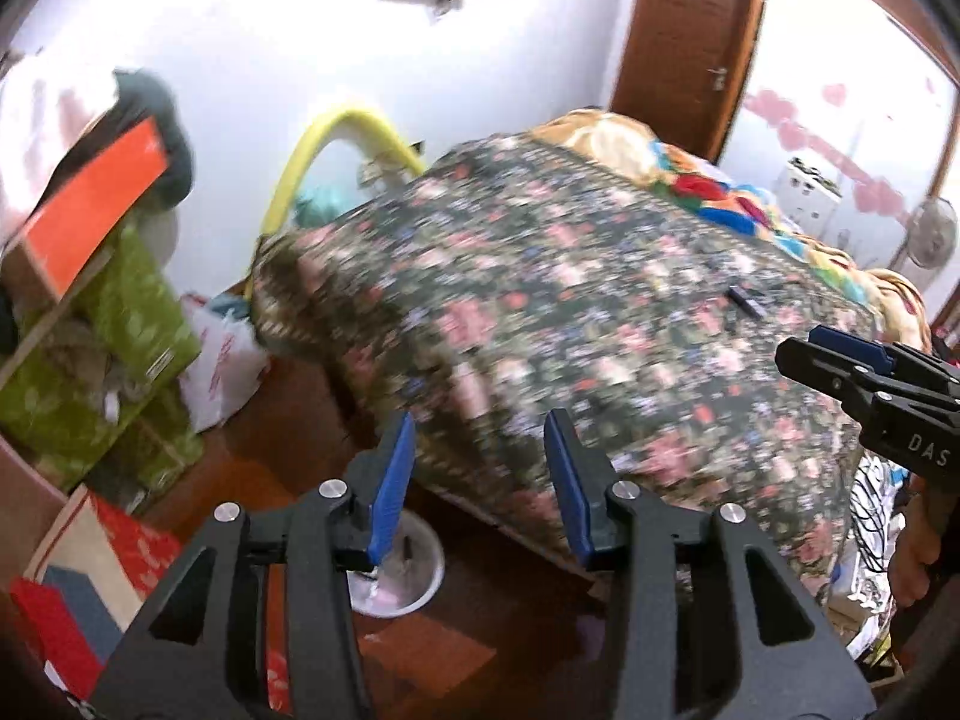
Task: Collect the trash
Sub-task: 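Move both grippers back over the bed items, then grasp the black card with the left gripper while the right gripper grasps the purple bottle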
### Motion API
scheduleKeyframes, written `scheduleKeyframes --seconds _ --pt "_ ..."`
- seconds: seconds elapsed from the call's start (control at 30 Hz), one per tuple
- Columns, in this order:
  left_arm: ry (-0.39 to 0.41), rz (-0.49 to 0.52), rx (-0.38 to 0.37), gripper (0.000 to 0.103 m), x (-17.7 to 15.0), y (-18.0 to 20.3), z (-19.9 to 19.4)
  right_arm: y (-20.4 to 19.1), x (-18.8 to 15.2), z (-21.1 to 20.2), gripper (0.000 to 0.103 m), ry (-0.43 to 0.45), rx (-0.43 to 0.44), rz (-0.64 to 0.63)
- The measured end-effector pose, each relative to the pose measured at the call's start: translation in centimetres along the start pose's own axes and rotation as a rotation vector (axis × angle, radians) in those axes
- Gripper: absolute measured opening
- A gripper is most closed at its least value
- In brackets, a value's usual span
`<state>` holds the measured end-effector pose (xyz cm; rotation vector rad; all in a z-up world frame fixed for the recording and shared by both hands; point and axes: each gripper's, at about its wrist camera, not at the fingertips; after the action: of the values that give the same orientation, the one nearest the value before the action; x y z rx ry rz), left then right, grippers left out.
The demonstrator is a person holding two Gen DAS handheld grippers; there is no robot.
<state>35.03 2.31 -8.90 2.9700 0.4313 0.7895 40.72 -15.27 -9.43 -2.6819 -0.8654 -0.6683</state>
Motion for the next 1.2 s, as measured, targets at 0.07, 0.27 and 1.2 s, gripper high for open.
scheduleKeyframes --seconds 0.07,0.27,1.2 --pt "0.010 0.038 -0.010 0.045 0.6 2.5 -0.2 1.9 -0.5 -1.1 0.049 0.021 -0.027 0.023" --pt "0.005 0.147 -0.041 0.045 2.6 10.2 0.9 8.8 -2.4 -4.0 0.049 0.059 -0.118 0.104" --pt "-0.197 0.316 -0.143 0.045 14.4 30.5 26.4 34.5 3.1 11.1 0.049 -0.043 -0.232 0.171"
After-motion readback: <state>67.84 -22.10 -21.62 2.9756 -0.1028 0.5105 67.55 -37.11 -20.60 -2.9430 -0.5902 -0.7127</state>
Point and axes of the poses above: each gripper's, at about its wrist camera, not at the fingertips, and z roughly the way its jaws point, y to its right, x to its top, and after that the axes turned 15 degrees about -y, right-handed
